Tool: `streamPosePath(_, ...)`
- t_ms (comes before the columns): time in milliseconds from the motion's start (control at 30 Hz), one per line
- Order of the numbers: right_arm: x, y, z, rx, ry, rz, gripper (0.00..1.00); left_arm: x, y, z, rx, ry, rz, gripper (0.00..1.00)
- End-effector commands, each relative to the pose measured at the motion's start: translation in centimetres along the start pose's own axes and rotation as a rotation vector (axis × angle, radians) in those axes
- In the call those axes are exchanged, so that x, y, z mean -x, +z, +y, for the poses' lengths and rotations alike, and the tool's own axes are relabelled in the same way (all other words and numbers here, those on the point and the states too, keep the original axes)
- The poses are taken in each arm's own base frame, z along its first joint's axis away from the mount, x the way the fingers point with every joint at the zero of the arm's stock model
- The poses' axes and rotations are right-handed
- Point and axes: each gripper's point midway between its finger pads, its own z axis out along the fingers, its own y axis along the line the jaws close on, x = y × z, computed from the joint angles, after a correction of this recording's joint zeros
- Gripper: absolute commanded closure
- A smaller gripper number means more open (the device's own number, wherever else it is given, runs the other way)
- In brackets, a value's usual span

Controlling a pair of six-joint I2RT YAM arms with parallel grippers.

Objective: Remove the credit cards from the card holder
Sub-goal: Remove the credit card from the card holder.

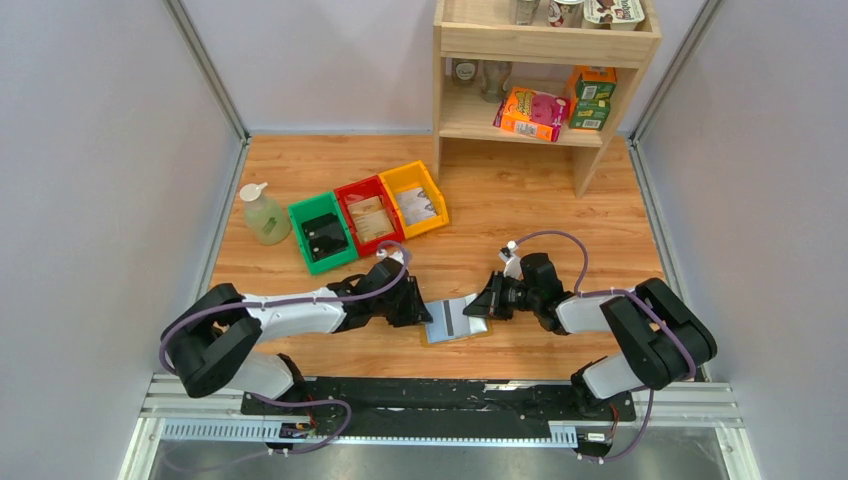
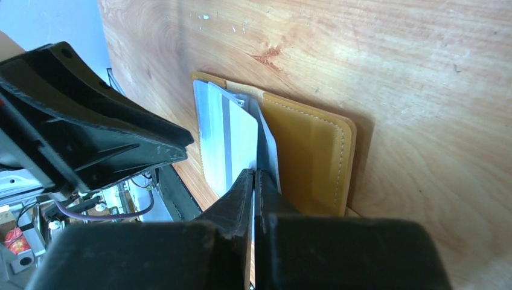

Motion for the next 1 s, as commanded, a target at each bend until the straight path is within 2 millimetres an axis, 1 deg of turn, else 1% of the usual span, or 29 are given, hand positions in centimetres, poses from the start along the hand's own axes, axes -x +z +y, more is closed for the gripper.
streamPosePath(0,0.3,-0.3,0.3,0.003,-0.026,-0.009,1.0,2.7,-1.9,-5.2,-0.144,0.061,-0.067,0.67)
streamPosePath(100,0.3,-0.5,0.3,-0.001,-0.03,-0.012,1.0,3.2,-2.2,-6.5,-0.177,0.069,-0.076,0.62)
streamPosePath(167,0.5,-0.6,0.7,0.007,-0.037,-0.019,1.0,3.4,-1.8,-7.2,-0.193,0.073,-0.07,0.61)
streamPosePath(233,0.5,-0.6,0.9,0.008,-0.037,-0.02,1.0,3.4,-1.1,-7.5,-0.196,0.074,-0.054,0.62)
streamPosePath(300,0.6,-0.7,0.9,0.007,-0.037,-0.023,1.0,3.1,-0.1,-7.3,-0.183,0.074,-0.03,0.64)
streamPosePath(333,0.5,-0.7,0.8,0.006,-0.035,-0.02,1.0,2.8,0.6,-6.9,-0.165,0.065,-0.013,0.64)
streamPosePath(367,0.5,-0.7,0.8,0.005,-0.036,-0.02,1.0,2.4,0.8,-6.7,-0.163,0.059,0.001,0.66)
streamPosePath(433,0.5,-0.8,0.7,-0.005,-0.037,-0.018,1.0,1.7,1.5,-5.6,-0.129,0.036,0.027,0.68)
streamPosePath(467,0.4,-0.8,0.5,-0.012,-0.035,-0.017,1.0,1.1,1.8,-4.6,-0.107,0.025,0.04,0.69)
streamPosePath(500,0.5,-0.9,0.4,-0.021,-0.037,-0.02,1.0,1.0,1.9,-4.2,-0.095,0.015,0.04,0.7)
streamPosePath(567,0.7,-1.2,0.4,-0.03,-0.04,-0.028,1.0,0.1,2.1,-2.3,-0.049,0.007,0.046,0.71)
streamPosePath(633,1.0,-1.4,0.3,-0.045,-0.043,-0.037,1.0,-0.5,2.2,-1.0,-0.012,-0.001,0.054,0.72)
streamPosePath(833,1.7,-2.9,0.0,-0.102,-0.056,-0.065,1.0,-1.3,2.3,0.9,0.034,-0.011,0.065,0.73)
streamPosePath(967,2.4,-4.2,0.1,-0.148,-0.08,-0.099,1.0,-1.3,2.1,1.1,0.038,-0.013,0.057,0.74)
